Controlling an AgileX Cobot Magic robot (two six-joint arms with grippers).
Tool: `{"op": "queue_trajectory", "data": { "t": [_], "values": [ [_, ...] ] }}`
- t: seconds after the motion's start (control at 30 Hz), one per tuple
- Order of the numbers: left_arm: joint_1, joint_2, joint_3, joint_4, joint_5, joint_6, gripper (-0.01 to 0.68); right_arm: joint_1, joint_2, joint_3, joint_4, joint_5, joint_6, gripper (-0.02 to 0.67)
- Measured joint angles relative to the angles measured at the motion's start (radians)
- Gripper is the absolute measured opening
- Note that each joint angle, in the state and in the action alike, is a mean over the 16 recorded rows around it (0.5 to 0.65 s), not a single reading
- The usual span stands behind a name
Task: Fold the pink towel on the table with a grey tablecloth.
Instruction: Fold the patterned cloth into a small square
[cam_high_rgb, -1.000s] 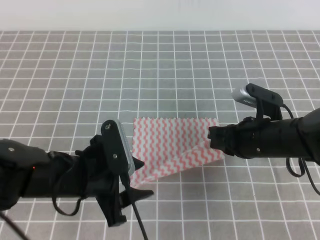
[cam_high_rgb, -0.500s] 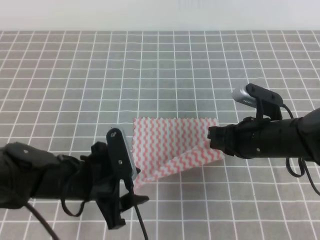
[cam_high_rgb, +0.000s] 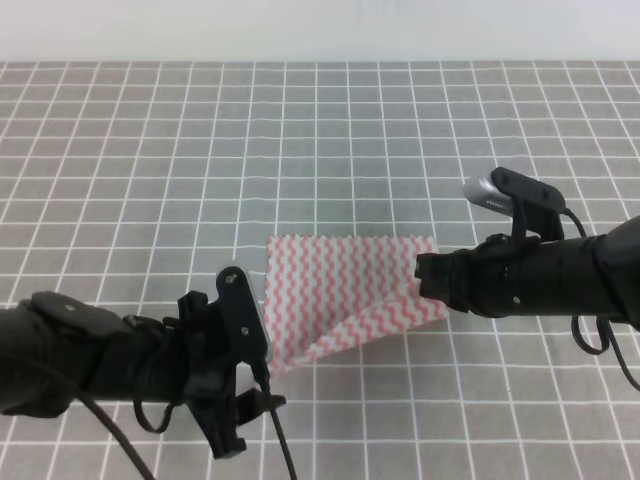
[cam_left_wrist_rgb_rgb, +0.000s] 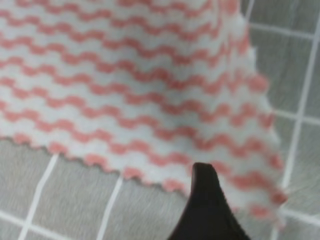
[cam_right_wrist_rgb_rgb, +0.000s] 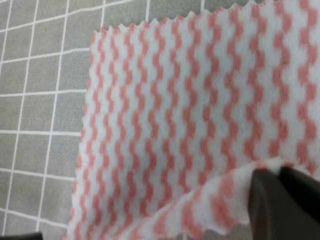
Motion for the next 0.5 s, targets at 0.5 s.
{"op": "queue_trajectory", "data": {
  "t": [0.5],
  "values": [
    [0.0, 0.021, 0.0, -0.052, -0.018, 0.02, 0.28, 0.0, -0.001, 0.0, 0.0, 0.012, -0.015, -0.015]
  ]
}}
